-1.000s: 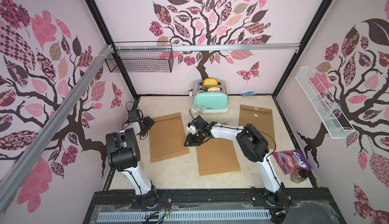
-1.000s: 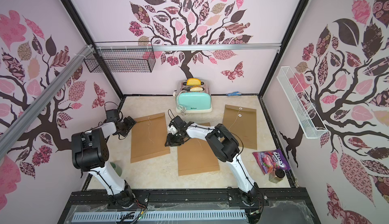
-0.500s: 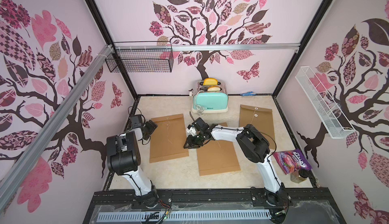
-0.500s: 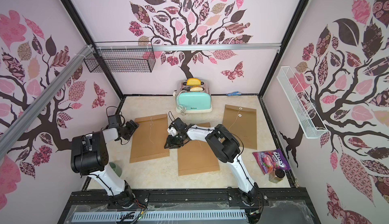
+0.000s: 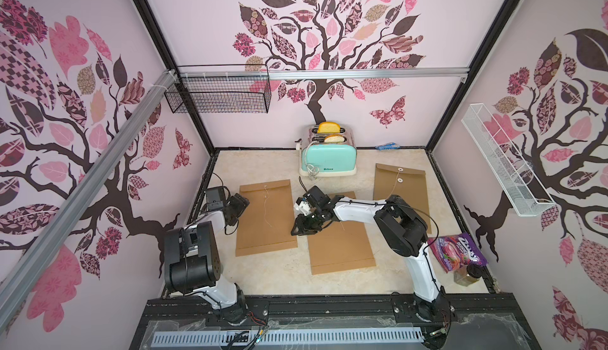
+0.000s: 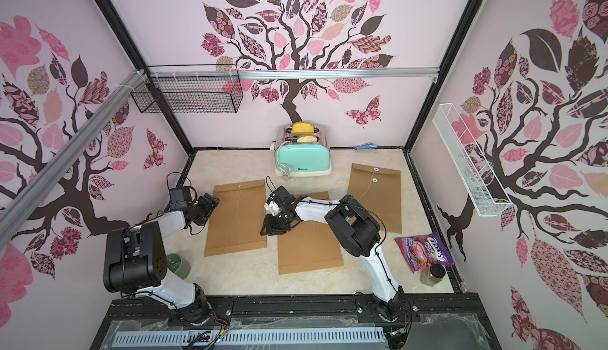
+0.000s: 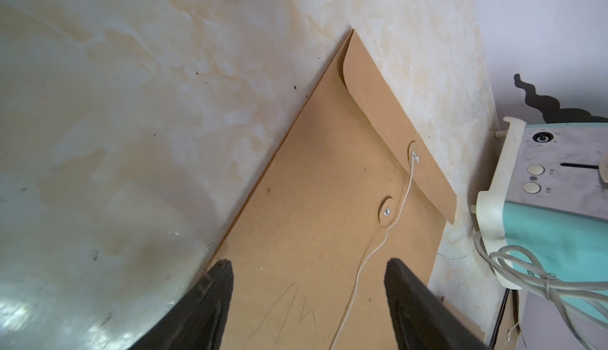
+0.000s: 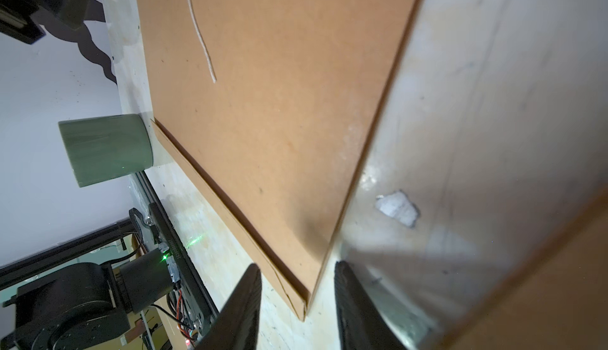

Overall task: Close the mouth of the file bag
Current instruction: Pick up the file bag from the center of the board.

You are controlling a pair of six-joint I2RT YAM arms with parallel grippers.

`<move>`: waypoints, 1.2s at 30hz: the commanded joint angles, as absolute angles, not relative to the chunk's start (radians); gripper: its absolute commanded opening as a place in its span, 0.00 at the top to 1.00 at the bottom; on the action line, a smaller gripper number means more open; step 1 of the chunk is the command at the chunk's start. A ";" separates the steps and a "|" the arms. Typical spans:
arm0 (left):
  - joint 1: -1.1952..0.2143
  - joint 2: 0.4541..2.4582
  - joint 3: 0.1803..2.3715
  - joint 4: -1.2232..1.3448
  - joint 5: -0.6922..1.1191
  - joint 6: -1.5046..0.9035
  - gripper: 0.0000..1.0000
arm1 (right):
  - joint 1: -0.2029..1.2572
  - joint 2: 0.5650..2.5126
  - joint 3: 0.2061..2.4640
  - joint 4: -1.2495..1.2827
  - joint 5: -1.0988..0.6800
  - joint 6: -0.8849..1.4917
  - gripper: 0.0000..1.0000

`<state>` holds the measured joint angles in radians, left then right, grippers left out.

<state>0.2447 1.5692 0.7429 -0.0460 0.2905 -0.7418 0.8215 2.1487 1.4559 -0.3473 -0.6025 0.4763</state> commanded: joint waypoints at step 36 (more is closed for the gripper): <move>0.359 1.797 1.022 -0.134 0.448 -0.750 0.20 | 0.749 2.400 1.904 -0.513 -0.515 0.485 0.54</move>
